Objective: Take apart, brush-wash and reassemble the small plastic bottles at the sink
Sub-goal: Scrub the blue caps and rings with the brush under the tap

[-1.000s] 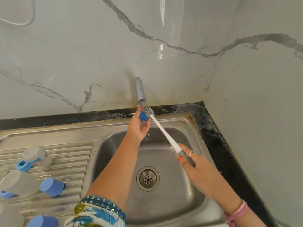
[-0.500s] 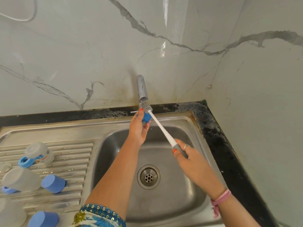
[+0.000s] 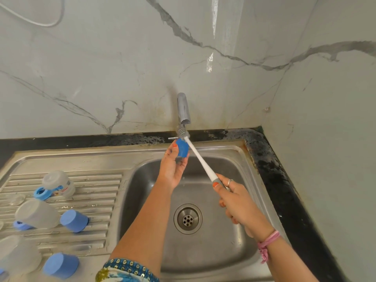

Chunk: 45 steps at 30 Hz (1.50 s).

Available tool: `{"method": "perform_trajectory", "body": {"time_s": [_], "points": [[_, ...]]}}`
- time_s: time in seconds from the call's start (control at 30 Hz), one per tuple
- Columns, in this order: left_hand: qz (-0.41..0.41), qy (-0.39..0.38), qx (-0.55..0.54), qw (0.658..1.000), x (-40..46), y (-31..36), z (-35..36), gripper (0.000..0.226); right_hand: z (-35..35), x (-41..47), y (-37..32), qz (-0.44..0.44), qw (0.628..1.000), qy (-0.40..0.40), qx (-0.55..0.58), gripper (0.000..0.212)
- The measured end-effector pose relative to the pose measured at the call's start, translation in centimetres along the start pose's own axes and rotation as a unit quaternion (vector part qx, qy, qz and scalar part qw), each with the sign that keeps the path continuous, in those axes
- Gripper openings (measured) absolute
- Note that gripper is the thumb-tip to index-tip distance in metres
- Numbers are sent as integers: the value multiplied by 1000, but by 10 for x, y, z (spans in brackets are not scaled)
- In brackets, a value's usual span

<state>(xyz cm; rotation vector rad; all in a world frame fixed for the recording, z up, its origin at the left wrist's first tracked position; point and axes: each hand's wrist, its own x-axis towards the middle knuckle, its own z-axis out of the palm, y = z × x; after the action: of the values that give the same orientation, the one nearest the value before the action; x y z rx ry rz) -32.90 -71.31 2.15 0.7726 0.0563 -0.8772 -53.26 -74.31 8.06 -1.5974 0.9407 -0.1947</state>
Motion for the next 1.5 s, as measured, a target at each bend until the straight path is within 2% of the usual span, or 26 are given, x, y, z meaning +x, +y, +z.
{"method": "perform_trajectory", "body": {"time_s": [0.13, 0.2, 0.33, 0.47, 0.67, 0.77, 0.87, 1.07, 1.23, 1.4, 1.5], "points": [[5, -16, 36, 999, -1, -3, 7, 30, -5, 7, 11, -11, 995, 47, -89, 44], [9, 10, 45, 999, 3, -2, 9, 32, -5, -1, 15, -43, 988, 58, -137, 44], [17, 67, 54, 996, 14, 2, 7, 35, 1, -27, 17, -96, 952, 52, -288, 47], [19, 44, 77, 996, 11, 0, 13, 36, -4, -10, 10, -89, 953, 83, -276, 47], [30, -7, 99, 995, -1, 3, 7, 38, -6, 13, 2, -79, 955, 83, -273, 45], [39, 31, 102, 994, -3, 10, 8, 30, -10, 7, 6, -79, 958, 73, -267, 46], [31, 68, 137, 988, 0, 12, 10, 31, -4, -7, 11, -92, 957, 57, -270, 47], [11, 6, 198, 980, -12, 0, 8, 41, -3, 6, 9, -74, 960, 64, -262, 46], [55, 68, 228, 970, -15, 10, 4, 47, -2, -14, 9, -91, 949, 48, -297, 47], [74, -1, 294, 953, -30, 11, 13, 46, -3, -4, 1, -75, 942, 48, -324, 47], [100, 52, 287, 951, -29, 21, 13, 49, 0, -20, 3, -111, 941, 65, -314, 49]]}}
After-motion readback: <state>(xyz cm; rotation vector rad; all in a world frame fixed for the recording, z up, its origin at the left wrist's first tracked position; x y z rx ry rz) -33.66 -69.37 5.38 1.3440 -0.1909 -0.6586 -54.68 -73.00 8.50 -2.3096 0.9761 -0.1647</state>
